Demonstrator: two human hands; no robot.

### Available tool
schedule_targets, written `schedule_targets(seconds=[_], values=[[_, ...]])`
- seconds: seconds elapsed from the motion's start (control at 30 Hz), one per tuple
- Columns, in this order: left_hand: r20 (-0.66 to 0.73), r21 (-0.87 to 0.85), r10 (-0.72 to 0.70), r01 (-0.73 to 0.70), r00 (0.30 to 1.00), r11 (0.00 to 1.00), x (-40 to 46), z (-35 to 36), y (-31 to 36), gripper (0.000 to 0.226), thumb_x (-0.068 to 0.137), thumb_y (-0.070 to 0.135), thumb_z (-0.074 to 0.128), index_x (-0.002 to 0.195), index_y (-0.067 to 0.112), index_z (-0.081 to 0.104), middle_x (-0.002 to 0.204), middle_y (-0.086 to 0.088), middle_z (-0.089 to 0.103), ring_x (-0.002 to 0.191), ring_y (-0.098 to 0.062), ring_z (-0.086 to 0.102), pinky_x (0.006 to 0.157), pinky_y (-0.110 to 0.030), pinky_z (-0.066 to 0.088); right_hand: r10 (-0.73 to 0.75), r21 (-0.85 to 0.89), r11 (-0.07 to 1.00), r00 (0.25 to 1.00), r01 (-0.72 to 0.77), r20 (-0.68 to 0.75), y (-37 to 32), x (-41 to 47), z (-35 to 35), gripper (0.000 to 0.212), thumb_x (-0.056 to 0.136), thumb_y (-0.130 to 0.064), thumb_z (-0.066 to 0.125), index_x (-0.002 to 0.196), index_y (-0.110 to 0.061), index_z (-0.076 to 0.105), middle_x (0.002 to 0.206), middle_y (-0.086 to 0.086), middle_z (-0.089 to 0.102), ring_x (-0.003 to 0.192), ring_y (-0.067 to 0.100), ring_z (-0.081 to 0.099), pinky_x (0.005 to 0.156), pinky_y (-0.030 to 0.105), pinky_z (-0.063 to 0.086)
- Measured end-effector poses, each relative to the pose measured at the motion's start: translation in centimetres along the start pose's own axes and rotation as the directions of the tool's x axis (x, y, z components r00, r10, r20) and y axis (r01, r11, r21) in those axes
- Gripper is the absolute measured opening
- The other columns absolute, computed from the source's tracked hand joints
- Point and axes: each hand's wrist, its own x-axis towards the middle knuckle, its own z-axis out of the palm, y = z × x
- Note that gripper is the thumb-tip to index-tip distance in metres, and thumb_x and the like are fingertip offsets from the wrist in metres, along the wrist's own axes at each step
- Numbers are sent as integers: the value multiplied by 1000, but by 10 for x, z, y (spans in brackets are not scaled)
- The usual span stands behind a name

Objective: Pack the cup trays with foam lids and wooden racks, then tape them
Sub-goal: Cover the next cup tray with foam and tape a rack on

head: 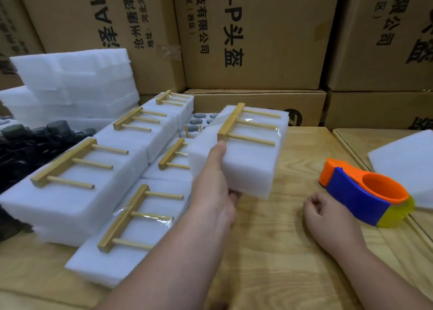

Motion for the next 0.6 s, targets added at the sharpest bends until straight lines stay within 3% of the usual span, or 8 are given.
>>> schedule_targets(seconds=[0.27, 0.37, 0.43, 0.6], values=[[-112, 59, 55, -49, 992, 997, 43, -3, 74, 48, 76, 36, 88, 113, 19, 63, 100, -5, 77, 82, -25, 76, 66, -52, 63, 27, -47, 999, 999, -26, 23, -5, 0, -1, 14, 93, -41, 52, 83, -33, 58, 75, -13, 64, 73, 11, 59, 65, 36, 53], [-155, 93, 71, -57, 985, 994, 58, -10, 83, 39, 78, 39, 85, 105, 20, 64, 99, -4, 76, 83, -25, 75, 74, -51, 63, 14, -33, 999, 1000, -14, 23, -6, -1, -1, 15, 94, -39, 54, 82, -33, 58, 74, -13, 64, 72, 10, 59, 64, 37, 54], [-180, 96, 72, -55, 981, 994, 65, -16, 86, 36, 79, 40, 84, 102, 21, 64, 98, -3, 75, 81, -25, 75, 70, -50, 63, 10, -24, 1000, 1000, -9, 20, -6, -1, -1, 14, 94, -39, 55, 82, -33, 58, 74, -12, 64, 72, 9, 59, 64, 37, 54], [-223, 89, 99, -81, 970, 993, 74, -27, 85, 46, 78, 37, 84, 115, 17, 66, 103, -5, 76, 85, -26, 76, 82, -51, 62, 16, -30, 999, 1000, -16, 18, -5, -1, 0, 14, 93, -38, 55, 80, -33, 58, 71, -12, 64, 70, 8, 59, 59, 34, 50]])
